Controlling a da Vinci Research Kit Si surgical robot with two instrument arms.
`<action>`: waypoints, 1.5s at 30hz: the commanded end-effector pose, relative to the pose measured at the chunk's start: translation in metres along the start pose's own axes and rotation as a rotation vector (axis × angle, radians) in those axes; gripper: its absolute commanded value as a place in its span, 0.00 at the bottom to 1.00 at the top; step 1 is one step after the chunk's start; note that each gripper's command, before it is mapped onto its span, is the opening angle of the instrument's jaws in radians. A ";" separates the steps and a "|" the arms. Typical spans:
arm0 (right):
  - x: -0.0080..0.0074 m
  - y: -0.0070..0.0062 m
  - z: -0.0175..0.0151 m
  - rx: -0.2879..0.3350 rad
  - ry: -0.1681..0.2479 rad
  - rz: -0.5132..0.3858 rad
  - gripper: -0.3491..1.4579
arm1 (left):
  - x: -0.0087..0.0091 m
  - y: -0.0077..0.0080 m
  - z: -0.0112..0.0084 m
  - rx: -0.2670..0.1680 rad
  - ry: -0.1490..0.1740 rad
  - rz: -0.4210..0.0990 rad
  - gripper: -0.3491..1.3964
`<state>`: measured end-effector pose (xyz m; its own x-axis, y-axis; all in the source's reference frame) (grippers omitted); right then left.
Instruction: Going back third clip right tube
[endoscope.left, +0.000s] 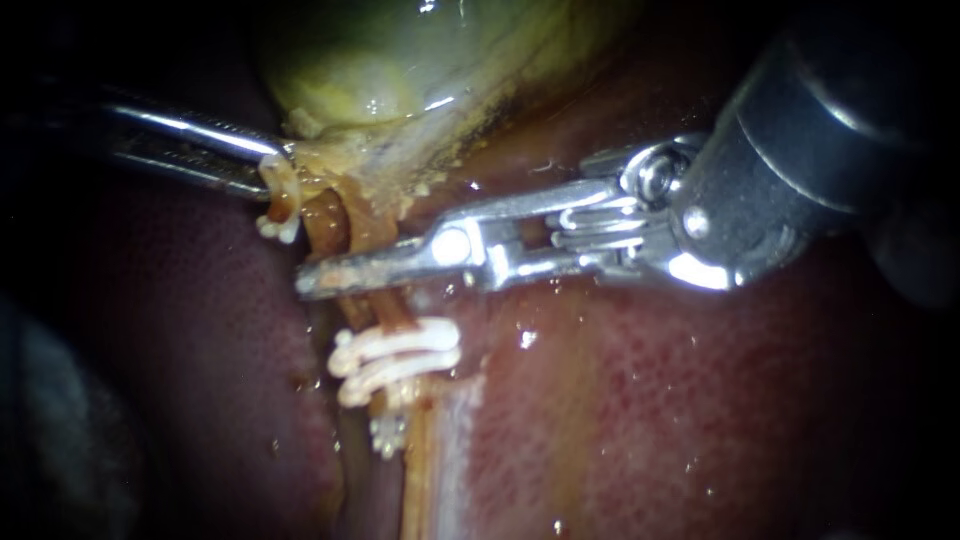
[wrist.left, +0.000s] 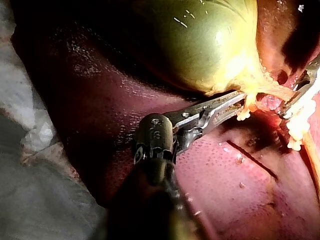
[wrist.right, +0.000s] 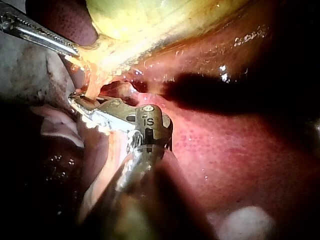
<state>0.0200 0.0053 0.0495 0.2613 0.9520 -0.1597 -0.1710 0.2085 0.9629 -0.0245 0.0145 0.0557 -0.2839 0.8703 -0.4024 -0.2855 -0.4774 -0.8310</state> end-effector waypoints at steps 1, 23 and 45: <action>-0.0001 0.0001 0.0000 -0.001 0.000 0.000 0.00 | 0.0000 0.0000 0.0000 0.001 0.000 0.000 0.00; -0.0053 0.0068 -0.0011 -0.027 0.055 -0.537 0.47 | -0.0001 0.0000 -0.0002 0.000 0.000 0.000 0.00; -0.0095 0.0047 -0.0129 -0.077 -0.083 -0.797 0.47 | -0.0004 -0.0001 0.0000 0.002 0.000 0.002 0.00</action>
<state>0.0043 0.0002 0.0527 0.4018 0.4911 -0.7729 0.0309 0.8363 0.5474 -0.0244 0.0142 0.0560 -0.2839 0.8695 -0.4042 -0.2854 -0.4791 -0.8301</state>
